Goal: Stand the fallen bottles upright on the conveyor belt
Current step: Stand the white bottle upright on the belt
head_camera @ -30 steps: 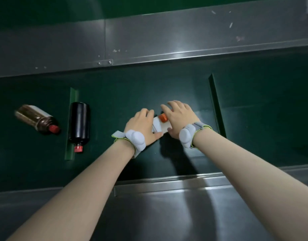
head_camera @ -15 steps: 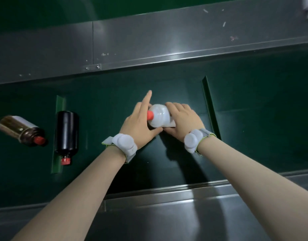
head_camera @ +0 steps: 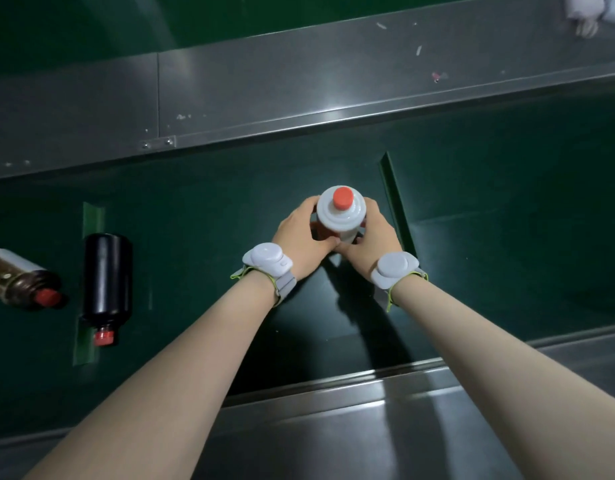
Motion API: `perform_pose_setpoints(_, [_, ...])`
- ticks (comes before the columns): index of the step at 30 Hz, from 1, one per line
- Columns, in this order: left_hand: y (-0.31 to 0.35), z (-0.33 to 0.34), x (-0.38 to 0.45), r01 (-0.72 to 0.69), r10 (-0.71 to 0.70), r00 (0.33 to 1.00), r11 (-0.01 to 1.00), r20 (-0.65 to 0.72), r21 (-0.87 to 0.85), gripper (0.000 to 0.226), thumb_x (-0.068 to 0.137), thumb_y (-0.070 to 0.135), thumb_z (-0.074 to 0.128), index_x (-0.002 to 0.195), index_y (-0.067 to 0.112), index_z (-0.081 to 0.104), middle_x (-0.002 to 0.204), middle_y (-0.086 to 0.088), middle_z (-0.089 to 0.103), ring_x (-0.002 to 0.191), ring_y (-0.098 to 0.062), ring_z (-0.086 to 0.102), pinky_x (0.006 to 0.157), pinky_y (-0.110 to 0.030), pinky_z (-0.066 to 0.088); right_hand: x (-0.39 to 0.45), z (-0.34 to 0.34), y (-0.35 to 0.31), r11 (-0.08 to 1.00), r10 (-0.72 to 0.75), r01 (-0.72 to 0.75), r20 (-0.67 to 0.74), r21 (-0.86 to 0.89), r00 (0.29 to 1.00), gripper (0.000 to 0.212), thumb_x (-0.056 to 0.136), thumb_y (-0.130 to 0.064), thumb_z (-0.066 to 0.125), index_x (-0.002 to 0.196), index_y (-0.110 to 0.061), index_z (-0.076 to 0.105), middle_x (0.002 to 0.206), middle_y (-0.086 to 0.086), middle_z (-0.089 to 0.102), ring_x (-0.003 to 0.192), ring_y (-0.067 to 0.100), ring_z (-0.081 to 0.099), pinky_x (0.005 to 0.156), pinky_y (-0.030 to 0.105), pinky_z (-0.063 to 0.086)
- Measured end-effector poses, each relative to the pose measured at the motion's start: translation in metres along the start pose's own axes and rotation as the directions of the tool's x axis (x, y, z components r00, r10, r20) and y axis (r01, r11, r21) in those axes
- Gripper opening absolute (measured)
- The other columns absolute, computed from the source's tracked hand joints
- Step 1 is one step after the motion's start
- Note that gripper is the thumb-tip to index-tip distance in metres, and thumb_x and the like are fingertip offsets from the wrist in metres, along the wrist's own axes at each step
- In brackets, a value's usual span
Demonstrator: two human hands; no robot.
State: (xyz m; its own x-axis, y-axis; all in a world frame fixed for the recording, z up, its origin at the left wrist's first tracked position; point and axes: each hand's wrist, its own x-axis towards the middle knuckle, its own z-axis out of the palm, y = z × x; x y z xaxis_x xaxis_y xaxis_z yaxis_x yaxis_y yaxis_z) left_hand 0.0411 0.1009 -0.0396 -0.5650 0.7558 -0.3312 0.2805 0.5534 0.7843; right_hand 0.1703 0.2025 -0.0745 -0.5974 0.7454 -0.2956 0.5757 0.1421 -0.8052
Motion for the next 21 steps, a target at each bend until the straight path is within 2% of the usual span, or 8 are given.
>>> perform_pose_setpoints(2, [0.000, -0.002, -0.001, 0.000, 0.000, 1.000, 1.000, -0.012, -0.003, 0.069, 0.083, 0.019, 0.084, 0.145, 0.034, 0.057, 0.140, 0.008, 0.070, 0.123, -0.017, 0.069, 0.105, -0.035, 0.054, 0.001, 0.001, -0.001, 1.000, -0.001, 0.001, -0.002, -0.009, 1.000, 0.074, 0.076, -0.023, 0.086, 0.139, -0.032, 0.048, 0.123, -0.011, 0.065, 0.105, 0.008, 0.064, 0.085, 0.022, 0.051])
perform_pose_setpoints(4, [0.001, -0.006, -0.003, -0.003, 0.003, 1.000, 1.000, -0.017, -0.014, 0.069, 0.083, 0.020, 0.086, 0.144, 0.034, 0.058, 0.140, 0.010, 0.069, 0.117, -0.013, 0.070, 0.105, -0.037, 0.056, 0.001, 0.000, -0.006, 1.000, -0.013, 0.014, 0.008, -0.011, 1.000, 0.081, 0.077, -0.021, 0.085, 0.147, -0.030, 0.044, 0.133, -0.006, 0.063, 0.117, 0.015, 0.062, 0.097, 0.031, 0.053])
perform_pose_setpoints(7, [0.004, -0.014, -0.006, -0.013, 0.013, 1.000, 1.000, -0.021, -0.007, 0.073, 0.082, 0.026, 0.089, 0.147, 0.032, 0.056, 0.145, 0.009, 0.066, 0.114, -0.011, 0.070, 0.106, -0.038, 0.056, 0.000, -0.006, -0.017, 0.999, -0.022, 0.023, 0.022, -0.044, 1.000, 0.110, 0.079, -0.020, 0.086, 0.165, -0.021, 0.018, 0.153, 0.008, 0.050, 0.142, 0.024, 0.046, 0.110, 0.031, 0.038])
perform_pose_setpoints(10, [0.010, -0.030, -0.014, -0.032, 0.033, 0.999, 0.999, -0.026, 0.017, 0.083, 0.083, 0.037, 0.090, 0.155, 0.031, 0.050, 0.153, 0.006, 0.059, 0.124, -0.015, 0.067, 0.107, -0.041, 0.056, -0.006, -0.016, -0.037, 0.997, -0.049, 0.049, 0.014, -0.058, 0.999, 0.123, 0.077, -0.023, 0.090, 0.167, -0.017, 0.007, 0.153, 0.014, 0.047, 0.146, 0.029, 0.040, 0.117, 0.038, 0.034])
perform_pose_setpoints(13, [0.019, -0.047, -0.022, -0.066, 0.067, 0.998, 0.997, -0.014, 0.041, 0.084, 0.082, 0.050, 0.087, 0.155, 0.034, 0.048, 0.155, 0.007, 0.055, 0.129, -0.013, 0.063, 0.106, -0.044, 0.057, -0.015, -0.025, -0.055, 0.992, -0.081, 0.080, -0.005, -0.092, 0.997, 0.124, 0.077, -0.027, 0.092, 0.167, -0.019, 0.007, 0.154, 0.014, 0.043, 0.146, 0.028, 0.038, 0.113, 0.032, 0.031])
perform_pose_setpoints(16, [0.020, -0.081, -0.035, -0.097, 0.101, 0.994, 0.991, -0.044, 0.088, 0.075, 0.084, 0.061, 0.079, 0.149, 0.036, 0.053, 0.150, 0.011, 0.055, 0.128, -0.009, 0.063, 0.105, -0.043, 0.058, -0.031, -0.024, -0.089, 0.956, -0.199, 0.177, -0.072, -0.233, 0.977, 0.120, 0.078, -0.040, 0.089, 0.167, -0.018, 0.013, 0.154, 0.014, 0.045, 0.142, 0.030, 0.041, 0.112, 0.030, 0.030])
perform_pose_setpoints(19, [0.003, -0.123, -0.050, -0.124, 0.142, 0.979, 0.985, -0.146, 0.124, 0.060, 0.090, 0.055, 0.077, 0.142, 0.032, 0.060, 0.144, 0.009, 0.059, 0.126, -0.011, 0.064, 0.105, -0.041, 0.056, -0.046, -0.012, -0.130, 0.870, -0.373, 0.303, -0.116, -0.389, 0.921, 0.108, 0.082, -0.052, 0.082, 0.165, -0.013, 0.026, 0.154, 0.018, 0.046, 0.143, 0.037, 0.043, 0.122, 0.045, 0.030])
perform_pose_setpoints(21, [-0.013, -0.143, -0.060, -0.129, 0.165, 0.968, 0.974, -0.189, 0.186, 0.049, 0.095, 0.047, 0.074, 0.139, 0.029, 0.063, 0.142, 0.007, 0.060, 0.126, -0.014, 0.064, 0.104, -0.038, 0.055, -0.051, -0.003, -0.147, 0.809, -0.459, 0.364, -0.110, -0.461, 0.882, 0.094, 0.087, -0.052, 0.076, 0.161, -0.011, 0.035, 0.154, 0.018, 0.047, 0.143, 0.039, 0.044, 0.121, 0.052, 0.031])
